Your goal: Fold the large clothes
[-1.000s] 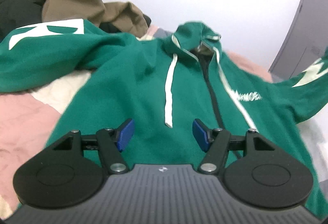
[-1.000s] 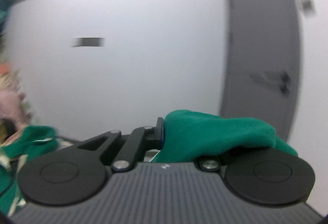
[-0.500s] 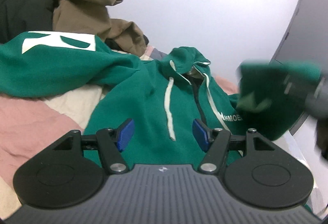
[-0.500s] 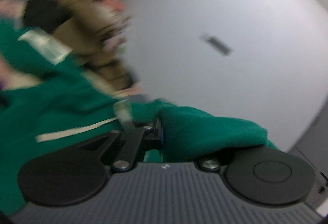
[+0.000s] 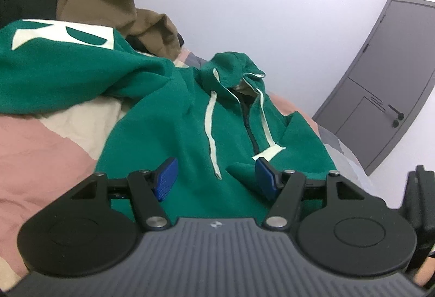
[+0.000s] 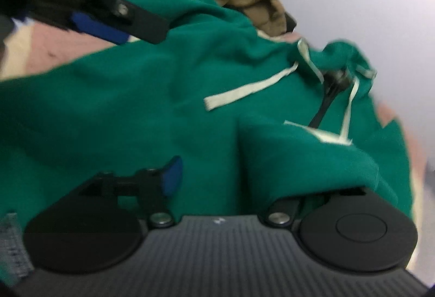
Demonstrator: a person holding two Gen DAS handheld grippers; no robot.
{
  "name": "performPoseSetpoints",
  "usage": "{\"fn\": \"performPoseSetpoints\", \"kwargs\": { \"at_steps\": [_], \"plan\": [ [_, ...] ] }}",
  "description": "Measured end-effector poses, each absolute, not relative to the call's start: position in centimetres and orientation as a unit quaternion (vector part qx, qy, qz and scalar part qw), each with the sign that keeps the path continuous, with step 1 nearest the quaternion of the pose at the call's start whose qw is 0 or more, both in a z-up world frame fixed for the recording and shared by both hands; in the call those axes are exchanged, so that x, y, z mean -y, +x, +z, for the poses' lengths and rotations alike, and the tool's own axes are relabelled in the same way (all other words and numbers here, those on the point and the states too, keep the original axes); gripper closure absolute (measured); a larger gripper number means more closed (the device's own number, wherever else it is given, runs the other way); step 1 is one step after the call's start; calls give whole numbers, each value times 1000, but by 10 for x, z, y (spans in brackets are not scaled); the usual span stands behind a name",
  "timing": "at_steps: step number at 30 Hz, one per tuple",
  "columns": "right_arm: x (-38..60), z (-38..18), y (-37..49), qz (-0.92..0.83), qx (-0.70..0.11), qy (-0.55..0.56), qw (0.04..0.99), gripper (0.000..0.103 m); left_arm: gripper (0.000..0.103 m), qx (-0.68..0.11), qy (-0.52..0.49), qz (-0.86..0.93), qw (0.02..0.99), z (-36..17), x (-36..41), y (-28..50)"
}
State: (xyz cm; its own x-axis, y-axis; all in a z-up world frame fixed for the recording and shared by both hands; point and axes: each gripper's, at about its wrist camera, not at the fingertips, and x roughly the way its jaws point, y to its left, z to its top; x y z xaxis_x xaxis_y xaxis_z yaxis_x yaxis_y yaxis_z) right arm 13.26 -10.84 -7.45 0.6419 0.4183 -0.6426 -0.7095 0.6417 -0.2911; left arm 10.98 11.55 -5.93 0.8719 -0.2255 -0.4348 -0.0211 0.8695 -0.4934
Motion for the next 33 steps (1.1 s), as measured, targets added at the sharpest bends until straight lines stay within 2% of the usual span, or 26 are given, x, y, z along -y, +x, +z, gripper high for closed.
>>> {"fn": "performPoseSetpoints", "kwargs": {
  "at_steps": [5,11,16,22,26,28,30,33],
  "plan": [
    [144,-66,111,335,-303,-199,870,34,35,-253,-233,-67,937,-60,-104,109],
    [191,-52,98,321,-303,-119,889,34,35,-258,-201,-90,941,-58,-81,106],
    [225,-44,118,291,-311,-15,905,34,35,-260,-170,-110,944,-60,-54,101],
    [263,-59,165,234,-348,139,897,34,35,-263,-133,-137,946,-67,-23,107],
    [268,-67,185,223,-345,149,899,34,35,-271,-103,-150,945,-73,-5,112],
    [270,-71,193,225,-343,159,898,37,35,-276,-95,-153,944,-77,1,115],
    [274,-78,200,230,-354,184,888,50,35,-279,-88,-157,943,-80,5,118],
    [277,-92,208,241,-384,228,862,50,34,-280,-77,-163,943,-84,12,122]
  ]
}}
